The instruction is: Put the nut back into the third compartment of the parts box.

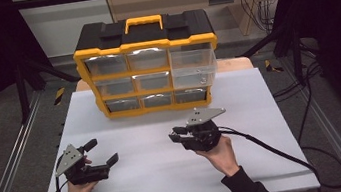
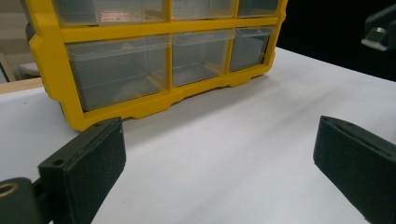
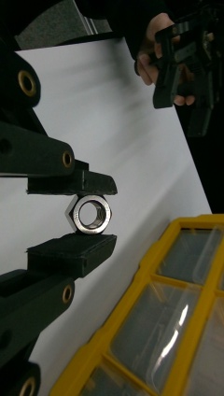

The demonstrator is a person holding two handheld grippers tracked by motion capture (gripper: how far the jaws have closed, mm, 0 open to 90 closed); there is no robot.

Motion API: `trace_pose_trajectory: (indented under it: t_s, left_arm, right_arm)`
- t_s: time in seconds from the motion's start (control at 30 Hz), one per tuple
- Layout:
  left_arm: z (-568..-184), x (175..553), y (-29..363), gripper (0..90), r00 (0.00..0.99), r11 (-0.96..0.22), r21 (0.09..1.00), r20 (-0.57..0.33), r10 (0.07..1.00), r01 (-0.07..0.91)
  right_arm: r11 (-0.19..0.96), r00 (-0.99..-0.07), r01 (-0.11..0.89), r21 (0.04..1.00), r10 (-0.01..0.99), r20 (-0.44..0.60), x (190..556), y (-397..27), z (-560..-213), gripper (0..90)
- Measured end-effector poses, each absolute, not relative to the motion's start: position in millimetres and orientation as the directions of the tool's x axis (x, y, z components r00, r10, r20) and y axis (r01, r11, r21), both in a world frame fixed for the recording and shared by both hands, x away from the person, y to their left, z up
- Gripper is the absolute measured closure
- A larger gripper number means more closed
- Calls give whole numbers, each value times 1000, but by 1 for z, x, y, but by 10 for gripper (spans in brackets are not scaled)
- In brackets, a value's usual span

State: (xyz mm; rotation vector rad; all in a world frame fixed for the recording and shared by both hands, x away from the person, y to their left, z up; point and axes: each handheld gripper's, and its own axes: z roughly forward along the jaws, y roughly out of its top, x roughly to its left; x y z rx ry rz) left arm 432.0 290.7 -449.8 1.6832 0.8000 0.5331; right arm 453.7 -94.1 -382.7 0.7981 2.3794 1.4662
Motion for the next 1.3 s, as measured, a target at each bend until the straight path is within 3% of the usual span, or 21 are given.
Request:
trace_pose_trajectory:
  t_s: [0.63,1.3]
  left_arm:
    - [-450,432,290,23,667,-135,964,-56,743,230]
    - [-450,432,290,23,668,-135,964,-55,742,229]
  right_arm:
    - [221,-773,247,943,632,55,455,-147,-318,702]
    - [186,-732,187,964,682,10,463,-163,-252,702]
